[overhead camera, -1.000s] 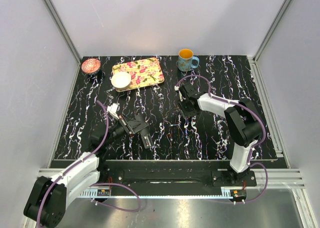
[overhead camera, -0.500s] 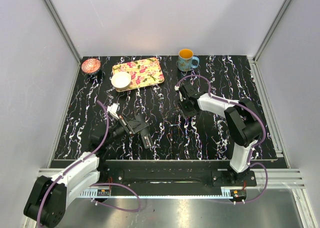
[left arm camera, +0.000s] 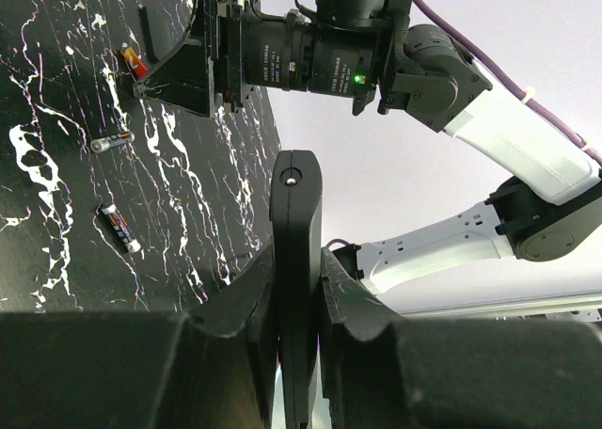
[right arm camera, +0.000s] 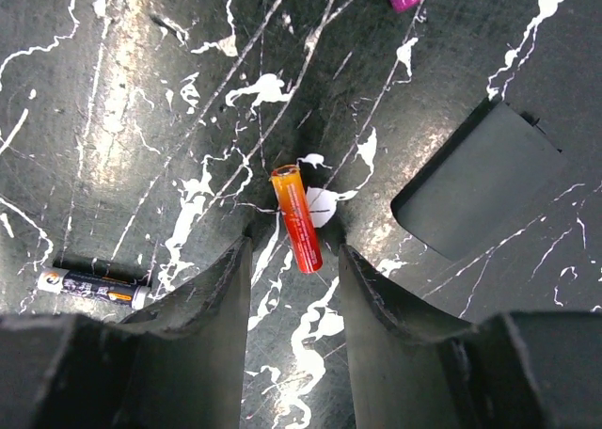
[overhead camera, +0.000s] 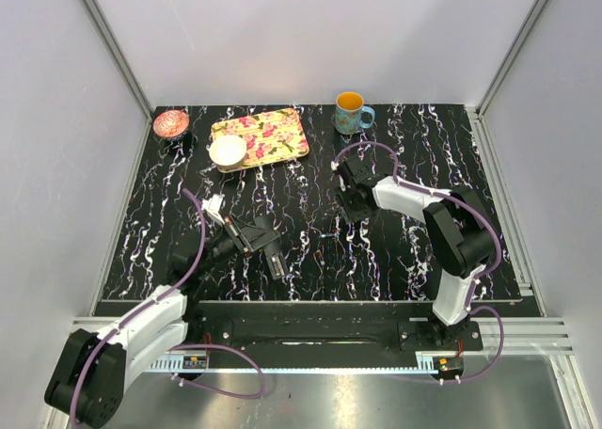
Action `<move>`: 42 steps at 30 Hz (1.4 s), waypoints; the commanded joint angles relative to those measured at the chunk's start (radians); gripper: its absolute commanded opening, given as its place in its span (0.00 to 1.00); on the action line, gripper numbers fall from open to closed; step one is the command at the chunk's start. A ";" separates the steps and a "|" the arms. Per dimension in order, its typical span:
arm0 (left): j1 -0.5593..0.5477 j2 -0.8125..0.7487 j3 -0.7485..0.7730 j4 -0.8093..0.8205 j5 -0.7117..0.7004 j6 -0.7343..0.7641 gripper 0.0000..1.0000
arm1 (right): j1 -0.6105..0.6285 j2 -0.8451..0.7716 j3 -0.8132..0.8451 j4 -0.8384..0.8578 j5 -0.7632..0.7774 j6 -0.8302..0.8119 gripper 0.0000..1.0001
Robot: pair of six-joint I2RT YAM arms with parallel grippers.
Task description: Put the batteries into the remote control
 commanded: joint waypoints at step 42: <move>0.002 -0.027 0.017 0.038 -0.009 0.000 0.00 | 0.007 -0.328 -0.029 0.000 0.015 0.025 0.00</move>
